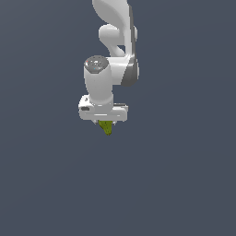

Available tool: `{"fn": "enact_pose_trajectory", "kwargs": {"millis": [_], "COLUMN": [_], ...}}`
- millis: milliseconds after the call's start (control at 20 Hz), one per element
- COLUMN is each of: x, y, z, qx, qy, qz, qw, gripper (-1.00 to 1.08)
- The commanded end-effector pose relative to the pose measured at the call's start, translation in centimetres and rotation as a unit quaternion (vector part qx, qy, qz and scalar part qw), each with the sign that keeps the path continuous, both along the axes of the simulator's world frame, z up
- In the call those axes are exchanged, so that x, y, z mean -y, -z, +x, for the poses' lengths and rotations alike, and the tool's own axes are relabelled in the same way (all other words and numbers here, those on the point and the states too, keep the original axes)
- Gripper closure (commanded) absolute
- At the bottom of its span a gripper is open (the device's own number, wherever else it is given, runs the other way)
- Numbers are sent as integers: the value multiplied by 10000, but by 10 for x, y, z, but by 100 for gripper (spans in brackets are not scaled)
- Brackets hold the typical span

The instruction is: Pick up the object and move it to a goal position.

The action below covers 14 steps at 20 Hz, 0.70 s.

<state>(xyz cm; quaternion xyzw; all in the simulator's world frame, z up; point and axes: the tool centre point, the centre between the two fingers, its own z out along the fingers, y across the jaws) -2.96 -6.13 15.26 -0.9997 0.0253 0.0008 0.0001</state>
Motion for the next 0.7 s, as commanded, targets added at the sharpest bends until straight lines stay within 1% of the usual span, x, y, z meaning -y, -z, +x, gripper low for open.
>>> {"fn": "enact_pose_trajectory", "kwargs": {"millis": [0,300,650], "x": [0,1,1], "y": [-25,-70,-101], "z": [11,32,48], "qx": [9,9,9], "qy": [0,0,0], "qz": [-1,-1,-1], "qw": [10000,10000,10000], "gripper": [108,108,108]}}
